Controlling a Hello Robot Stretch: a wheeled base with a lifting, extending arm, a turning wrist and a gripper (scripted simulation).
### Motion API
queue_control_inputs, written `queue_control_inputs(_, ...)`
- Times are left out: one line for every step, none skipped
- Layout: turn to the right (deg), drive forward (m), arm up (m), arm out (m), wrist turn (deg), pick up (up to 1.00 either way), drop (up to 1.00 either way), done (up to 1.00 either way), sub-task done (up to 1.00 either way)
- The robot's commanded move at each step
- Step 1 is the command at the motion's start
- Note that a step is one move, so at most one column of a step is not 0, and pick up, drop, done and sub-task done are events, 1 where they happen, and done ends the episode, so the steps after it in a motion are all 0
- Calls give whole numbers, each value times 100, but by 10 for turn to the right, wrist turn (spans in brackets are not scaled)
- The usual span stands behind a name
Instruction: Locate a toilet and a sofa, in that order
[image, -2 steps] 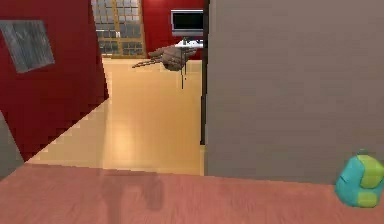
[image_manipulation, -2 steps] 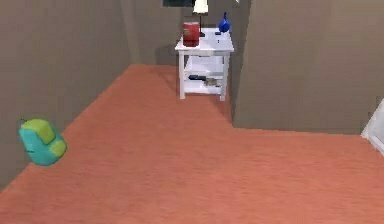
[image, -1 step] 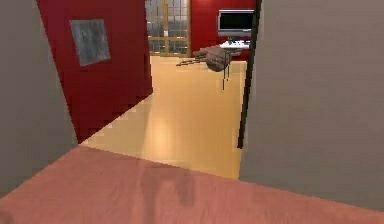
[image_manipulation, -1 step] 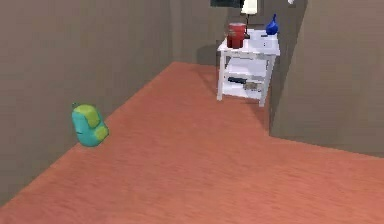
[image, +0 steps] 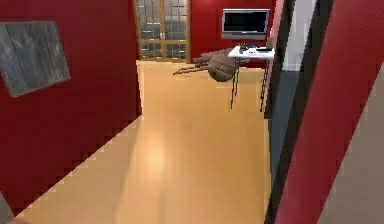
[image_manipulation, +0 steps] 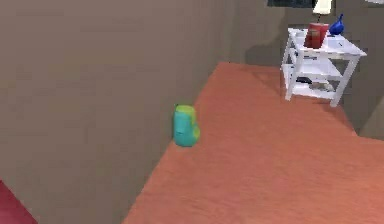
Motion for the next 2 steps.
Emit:
queue_control_inputs(0, 100, 0, 0, 0, 0, 0, 0, 0)
queue_control_inputs(-30, 0, 0, 0, 0, 0, 0, 0, 0)
